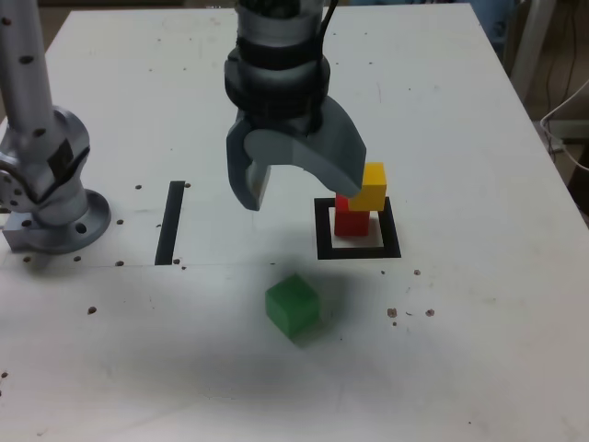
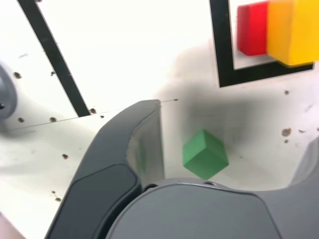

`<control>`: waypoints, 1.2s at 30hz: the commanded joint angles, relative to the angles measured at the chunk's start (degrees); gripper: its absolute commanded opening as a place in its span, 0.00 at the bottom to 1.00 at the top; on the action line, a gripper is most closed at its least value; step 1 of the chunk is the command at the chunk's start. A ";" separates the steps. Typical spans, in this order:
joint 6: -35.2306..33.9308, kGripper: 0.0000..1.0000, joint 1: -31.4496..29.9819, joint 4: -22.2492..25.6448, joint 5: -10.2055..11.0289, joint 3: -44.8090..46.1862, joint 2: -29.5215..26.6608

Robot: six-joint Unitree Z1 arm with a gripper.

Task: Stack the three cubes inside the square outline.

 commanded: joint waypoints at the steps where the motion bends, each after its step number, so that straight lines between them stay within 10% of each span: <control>1: 1.66 0.98 -2.82 -0.36 -0.04 0.60 -0.53; 14: 17.19 0.92 -12.99 -0.99 2.91 6.89 -0.44; 36: 17.89 0.90 -16.79 -8.26 3.76 5.33 8.77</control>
